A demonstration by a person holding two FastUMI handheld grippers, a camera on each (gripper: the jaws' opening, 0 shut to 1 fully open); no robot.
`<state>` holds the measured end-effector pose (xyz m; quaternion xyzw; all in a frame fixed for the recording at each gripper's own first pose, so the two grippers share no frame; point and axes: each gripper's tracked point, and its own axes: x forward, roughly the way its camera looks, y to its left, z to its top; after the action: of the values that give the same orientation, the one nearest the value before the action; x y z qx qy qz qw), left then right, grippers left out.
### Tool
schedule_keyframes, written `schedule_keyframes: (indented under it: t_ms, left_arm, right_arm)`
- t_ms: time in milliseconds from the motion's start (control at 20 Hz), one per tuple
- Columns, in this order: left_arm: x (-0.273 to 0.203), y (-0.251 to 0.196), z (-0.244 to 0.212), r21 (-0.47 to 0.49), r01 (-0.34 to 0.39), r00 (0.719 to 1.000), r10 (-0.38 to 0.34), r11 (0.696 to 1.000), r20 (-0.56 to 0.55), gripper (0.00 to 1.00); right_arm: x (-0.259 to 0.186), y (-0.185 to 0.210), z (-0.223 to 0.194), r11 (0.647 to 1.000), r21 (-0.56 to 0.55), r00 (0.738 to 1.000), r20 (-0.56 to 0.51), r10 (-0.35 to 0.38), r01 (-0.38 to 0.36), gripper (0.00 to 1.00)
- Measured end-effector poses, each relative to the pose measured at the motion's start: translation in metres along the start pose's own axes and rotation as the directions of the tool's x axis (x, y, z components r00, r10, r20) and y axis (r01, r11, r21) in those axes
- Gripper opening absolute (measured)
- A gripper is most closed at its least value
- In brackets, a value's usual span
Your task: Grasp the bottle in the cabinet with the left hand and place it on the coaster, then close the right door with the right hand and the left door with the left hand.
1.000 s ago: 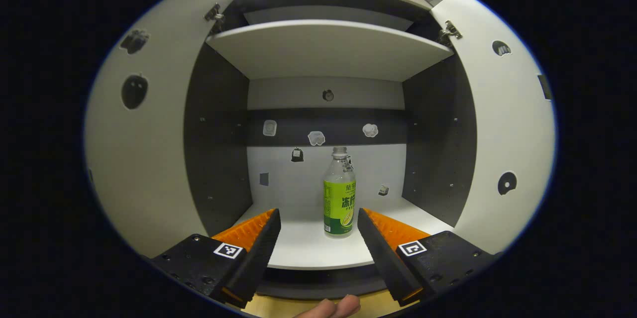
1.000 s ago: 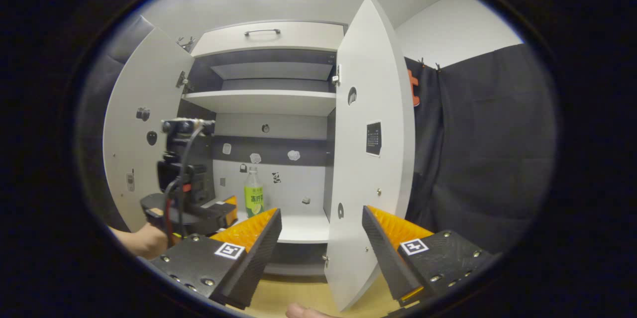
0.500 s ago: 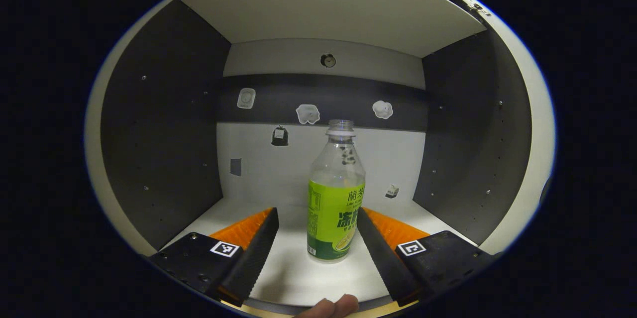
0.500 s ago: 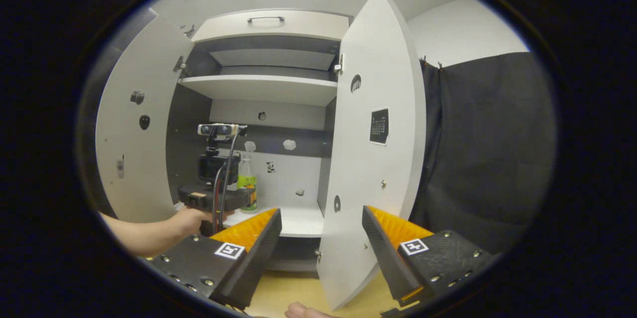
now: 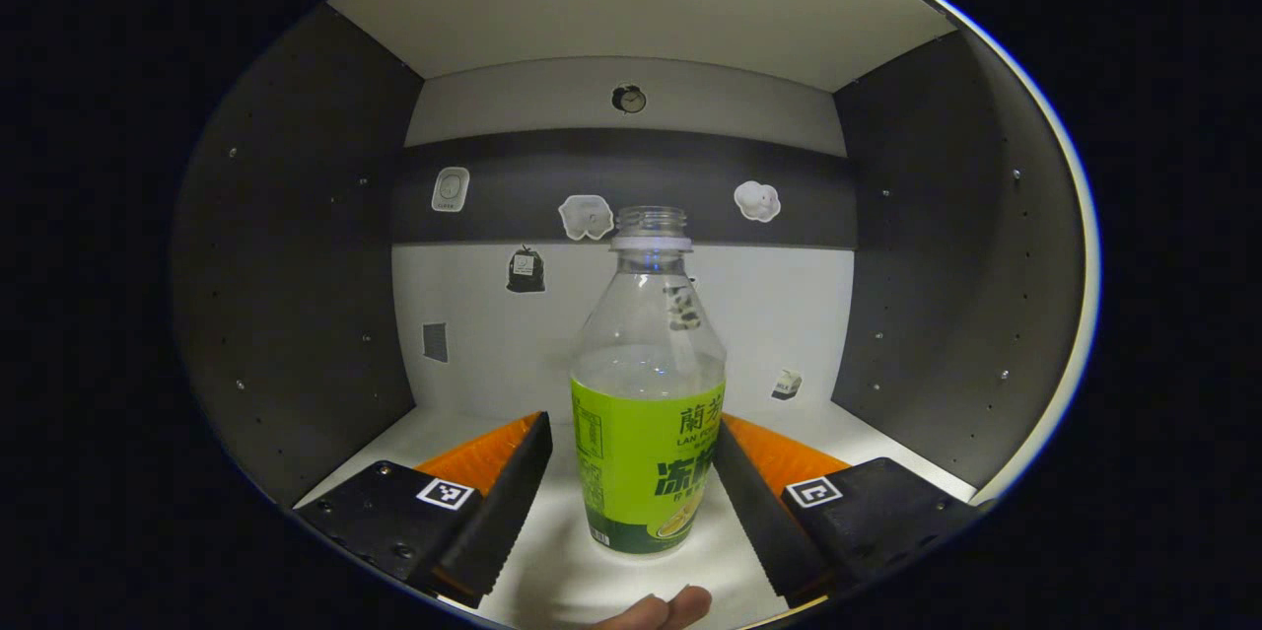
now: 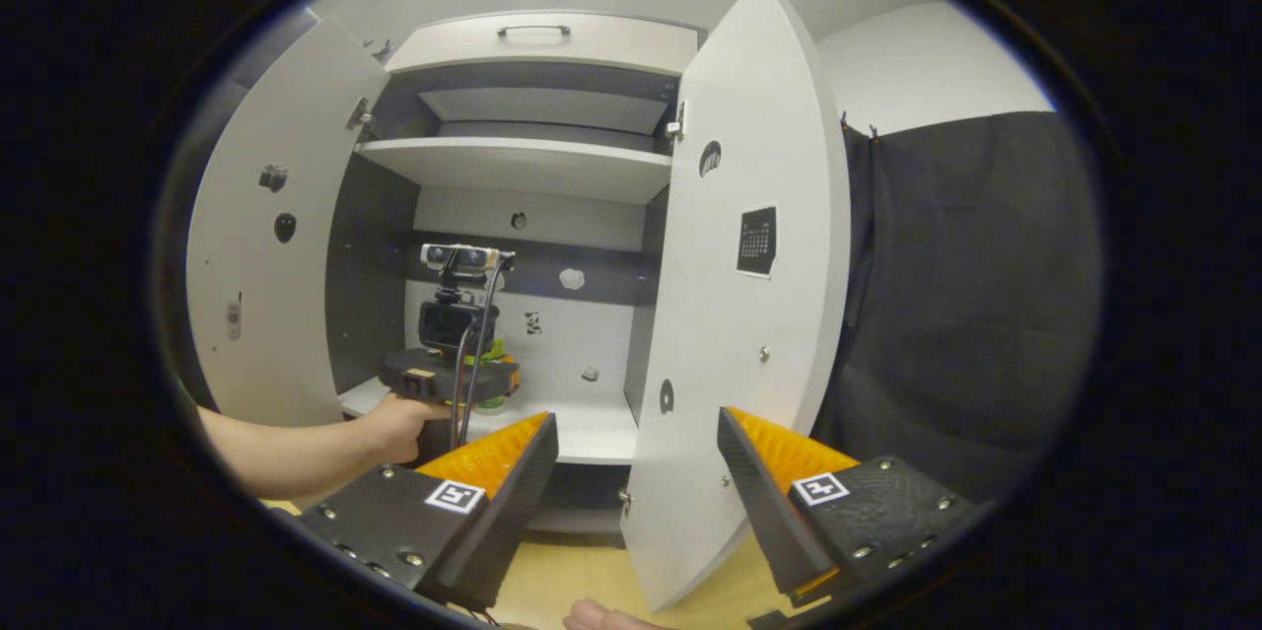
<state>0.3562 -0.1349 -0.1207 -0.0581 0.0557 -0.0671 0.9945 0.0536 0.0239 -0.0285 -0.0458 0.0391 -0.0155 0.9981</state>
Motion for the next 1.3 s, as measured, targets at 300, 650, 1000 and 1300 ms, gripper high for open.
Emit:
schedule_keyframes:
  t_ms: [300, 650, 1000, 1300]
  left_arm:
    - [0.004, -0.005, 0.000, 0.024, 0.011, 1.000, -0.011, 1.000, -0.003, 0.79]
    - [-0.022, -0.014, 0.011, -0.006, 0.055, 0.998, -0.055, 0.998, -0.026, 0.75]
    - [-0.097, -0.015, 0.047, -0.003, 0.075, 0.995, -0.074, 0.997, 0.060, 0.75]
    - [-0.192, -0.018, 0.035, 0.024, 0.075, 0.993, -0.077, 0.997, 0.093, 0.75]
  right_arm:
    - [-0.011, -0.015, -0.007, 0.999, 0.004, 0.999, -0.014, -0.035, 0.035, 0.98]
    - [-0.027, -0.023, -0.006, 0.999, 0.032, 0.999, -0.007, -0.038, 0.038, 0.98]
    - [-0.046, -0.022, 0.001, 0.996, 0.089, 1.000, 0.025, 0.000, -0.002, 0.98]
    - [-0.068, -0.027, -0.010, 0.990, 0.136, 0.999, 0.027, 0.039, -0.042, 0.98]
